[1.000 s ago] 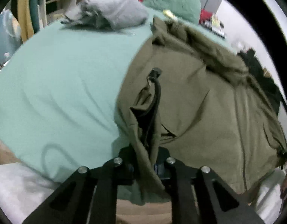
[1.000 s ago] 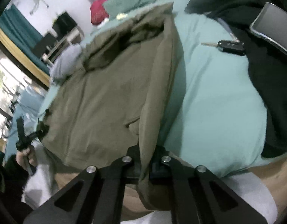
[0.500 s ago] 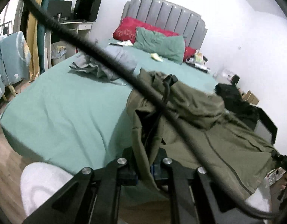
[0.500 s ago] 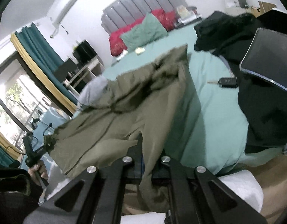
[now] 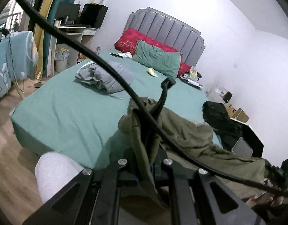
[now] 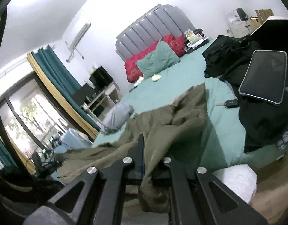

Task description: Fold large clothes

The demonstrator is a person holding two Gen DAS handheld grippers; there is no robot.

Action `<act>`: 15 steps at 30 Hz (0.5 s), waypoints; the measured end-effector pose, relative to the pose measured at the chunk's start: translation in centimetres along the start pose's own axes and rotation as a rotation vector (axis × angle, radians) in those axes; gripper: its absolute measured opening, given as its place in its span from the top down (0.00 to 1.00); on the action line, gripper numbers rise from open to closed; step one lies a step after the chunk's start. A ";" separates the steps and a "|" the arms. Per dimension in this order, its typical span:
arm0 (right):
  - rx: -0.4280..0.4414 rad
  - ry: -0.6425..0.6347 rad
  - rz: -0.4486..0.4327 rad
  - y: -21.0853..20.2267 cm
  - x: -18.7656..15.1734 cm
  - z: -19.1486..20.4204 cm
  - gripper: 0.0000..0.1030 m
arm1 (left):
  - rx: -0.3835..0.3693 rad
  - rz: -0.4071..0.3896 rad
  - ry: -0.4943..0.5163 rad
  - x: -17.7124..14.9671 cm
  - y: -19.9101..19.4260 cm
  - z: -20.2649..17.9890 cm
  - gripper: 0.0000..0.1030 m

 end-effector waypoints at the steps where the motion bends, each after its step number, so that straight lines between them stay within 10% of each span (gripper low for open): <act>1: 0.000 0.003 -0.008 0.6 0.6 -0.2 0.97 | -0.004 -0.008 0.006 0.6 0.7 -0.2 0.93; 15: -0.095 0.019 -0.149 16.2 13.6 -6.1 0.97 | -0.045 -0.051 0.008 12.8 20.1 -4.8 0.93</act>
Point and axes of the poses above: each gripper's, at about its wrist camera, not at the fingertips, and y roughly the way its jaws point, z to its left, x to its top, the point moved 7 cm from there along y, roughly the way its jaws point, and after that the axes turned 3 degrees about -y, right-handed, at the moved point
